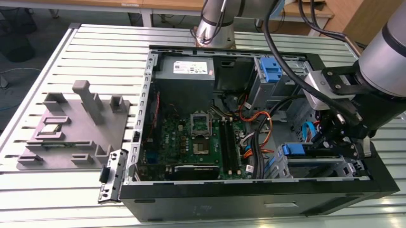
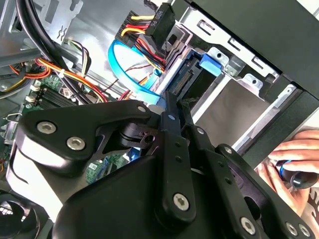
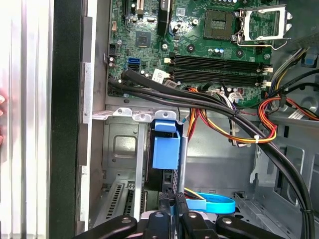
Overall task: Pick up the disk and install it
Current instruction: 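Insert the first disk wire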
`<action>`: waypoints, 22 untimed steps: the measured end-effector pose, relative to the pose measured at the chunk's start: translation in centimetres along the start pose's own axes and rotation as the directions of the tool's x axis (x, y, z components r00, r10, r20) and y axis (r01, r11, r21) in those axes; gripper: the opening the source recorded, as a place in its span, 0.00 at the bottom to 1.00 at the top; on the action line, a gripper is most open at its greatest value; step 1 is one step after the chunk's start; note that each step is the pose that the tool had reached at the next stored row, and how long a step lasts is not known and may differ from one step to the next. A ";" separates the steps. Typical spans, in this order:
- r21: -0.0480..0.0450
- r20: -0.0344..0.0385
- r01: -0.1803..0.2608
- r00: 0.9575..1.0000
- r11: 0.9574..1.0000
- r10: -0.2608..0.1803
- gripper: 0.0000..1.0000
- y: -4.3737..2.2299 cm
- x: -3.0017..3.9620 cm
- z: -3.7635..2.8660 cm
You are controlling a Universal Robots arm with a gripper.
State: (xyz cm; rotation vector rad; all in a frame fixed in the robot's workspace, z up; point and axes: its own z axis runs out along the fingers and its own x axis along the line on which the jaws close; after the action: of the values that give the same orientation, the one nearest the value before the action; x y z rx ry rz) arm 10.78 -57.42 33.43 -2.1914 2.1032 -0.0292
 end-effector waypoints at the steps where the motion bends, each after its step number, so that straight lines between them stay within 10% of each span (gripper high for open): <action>1: 0.000 0.000 0.000 1.000 1.000 0.000 0.16 0.00 0.00 -0.06; 22: 0.003 0.000 0.001 1.000 1.000 -0.001 0.16 0.07 0.04 0.63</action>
State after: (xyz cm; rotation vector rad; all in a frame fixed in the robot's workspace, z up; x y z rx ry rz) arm 10.77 -57.42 32.80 -2.1905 2.1013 -0.0330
